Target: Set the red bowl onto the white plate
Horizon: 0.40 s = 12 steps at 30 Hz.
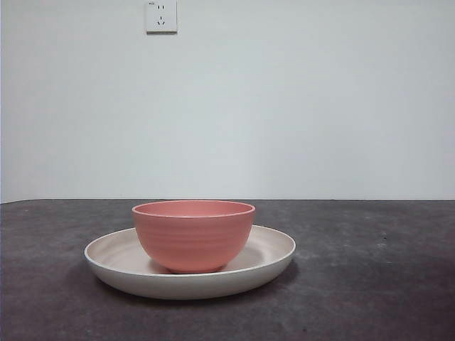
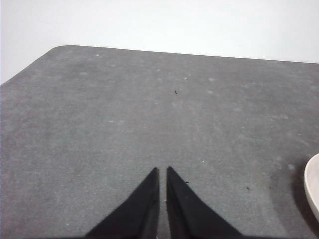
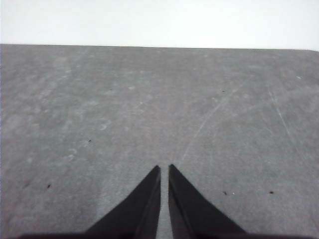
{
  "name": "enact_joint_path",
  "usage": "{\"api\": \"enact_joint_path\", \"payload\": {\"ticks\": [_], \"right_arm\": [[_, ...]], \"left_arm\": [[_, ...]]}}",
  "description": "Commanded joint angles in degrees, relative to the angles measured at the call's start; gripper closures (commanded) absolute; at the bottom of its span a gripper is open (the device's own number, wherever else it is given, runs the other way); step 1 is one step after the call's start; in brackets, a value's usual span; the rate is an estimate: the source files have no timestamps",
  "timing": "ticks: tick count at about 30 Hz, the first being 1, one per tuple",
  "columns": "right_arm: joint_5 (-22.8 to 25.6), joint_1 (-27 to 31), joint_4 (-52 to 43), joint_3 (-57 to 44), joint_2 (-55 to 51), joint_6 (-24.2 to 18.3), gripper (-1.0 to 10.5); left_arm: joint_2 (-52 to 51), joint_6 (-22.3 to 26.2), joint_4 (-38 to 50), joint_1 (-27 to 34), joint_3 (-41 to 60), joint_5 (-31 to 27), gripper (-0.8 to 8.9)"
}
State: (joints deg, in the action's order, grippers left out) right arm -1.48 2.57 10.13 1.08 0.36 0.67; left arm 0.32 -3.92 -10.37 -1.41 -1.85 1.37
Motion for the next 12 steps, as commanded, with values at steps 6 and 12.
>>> {"api": "enact_joint_path", "payload": {"ticks": [6, 12], "right_arm": [[-0.1, -0.2, -0.1, -0.4, -0.2, -2.2, 9.2], [0.0, -0.2, -1.1, -0.4, -0.2, -2.2, 9.2]], "left_arm": [[-0.1, 0.4, -0.4, -0.2, 1.2, -0.1, 7.89], [-0.1, 0.4, -0.4, -0.2, 1.2, -0.1, 7.89]]}}
